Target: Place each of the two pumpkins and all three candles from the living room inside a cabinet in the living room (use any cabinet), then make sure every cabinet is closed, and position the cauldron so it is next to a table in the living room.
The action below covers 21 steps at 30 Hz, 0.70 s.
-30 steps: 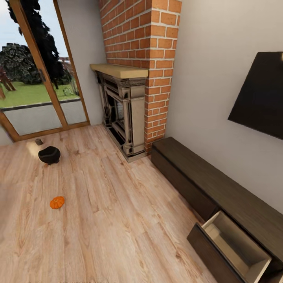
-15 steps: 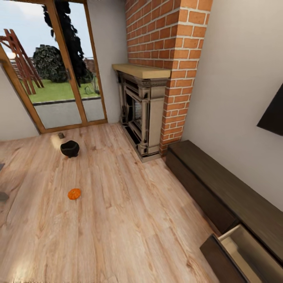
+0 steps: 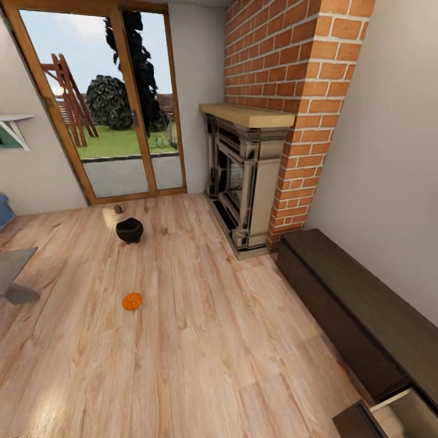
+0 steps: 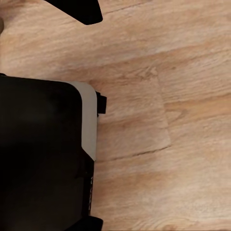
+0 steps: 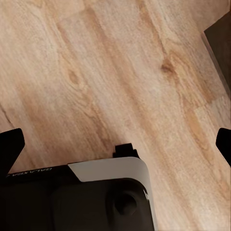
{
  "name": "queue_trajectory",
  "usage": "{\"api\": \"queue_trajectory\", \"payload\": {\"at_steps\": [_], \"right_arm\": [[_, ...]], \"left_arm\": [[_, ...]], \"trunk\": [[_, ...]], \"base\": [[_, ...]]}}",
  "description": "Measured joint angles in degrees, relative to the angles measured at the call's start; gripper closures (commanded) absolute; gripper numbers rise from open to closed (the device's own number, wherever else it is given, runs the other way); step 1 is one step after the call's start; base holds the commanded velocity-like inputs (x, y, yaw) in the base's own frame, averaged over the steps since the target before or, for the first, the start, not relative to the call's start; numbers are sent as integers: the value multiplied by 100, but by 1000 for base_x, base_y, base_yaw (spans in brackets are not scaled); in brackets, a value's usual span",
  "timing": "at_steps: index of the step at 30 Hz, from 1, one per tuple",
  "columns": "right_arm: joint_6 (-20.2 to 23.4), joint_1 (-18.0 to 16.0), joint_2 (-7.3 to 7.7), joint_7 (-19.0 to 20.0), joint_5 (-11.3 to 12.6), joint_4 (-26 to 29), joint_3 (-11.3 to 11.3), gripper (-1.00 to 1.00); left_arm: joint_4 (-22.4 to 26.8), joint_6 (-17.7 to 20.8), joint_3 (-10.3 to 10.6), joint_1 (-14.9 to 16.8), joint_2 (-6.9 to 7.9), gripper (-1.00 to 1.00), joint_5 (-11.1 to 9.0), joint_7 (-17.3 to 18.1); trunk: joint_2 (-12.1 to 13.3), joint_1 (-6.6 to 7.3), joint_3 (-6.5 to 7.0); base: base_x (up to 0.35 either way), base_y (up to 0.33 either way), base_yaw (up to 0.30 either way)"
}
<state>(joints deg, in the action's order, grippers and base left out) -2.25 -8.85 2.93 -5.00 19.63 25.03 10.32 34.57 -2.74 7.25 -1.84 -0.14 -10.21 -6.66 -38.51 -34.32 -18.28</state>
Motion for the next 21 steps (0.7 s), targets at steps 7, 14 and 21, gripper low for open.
{"api": "queue_trajectory", "payload": {"at_steps": [7, 14, 21], "right_arm": [[0, 0, 0, -1, 0, 0, 0, -100], [0, 2, 0, -1, 0, 0, 0, -100], [-2, 3, 0, 0, 0, 0, 0, -100]], "left_arm": [[1, 0, -1, 0, 0, -100, 0, 0], [-5, 5, -16, -1, 0, -100, -8, 0], [-9, 1, -10, -1, 0, -100, 2, 0]], "trunk": [[0, -1, 53], [0, 0, 108], [0, 1, 164]], "base": [[48, 0, 179], [144, 68, 167], [262, 56, 155]]}}
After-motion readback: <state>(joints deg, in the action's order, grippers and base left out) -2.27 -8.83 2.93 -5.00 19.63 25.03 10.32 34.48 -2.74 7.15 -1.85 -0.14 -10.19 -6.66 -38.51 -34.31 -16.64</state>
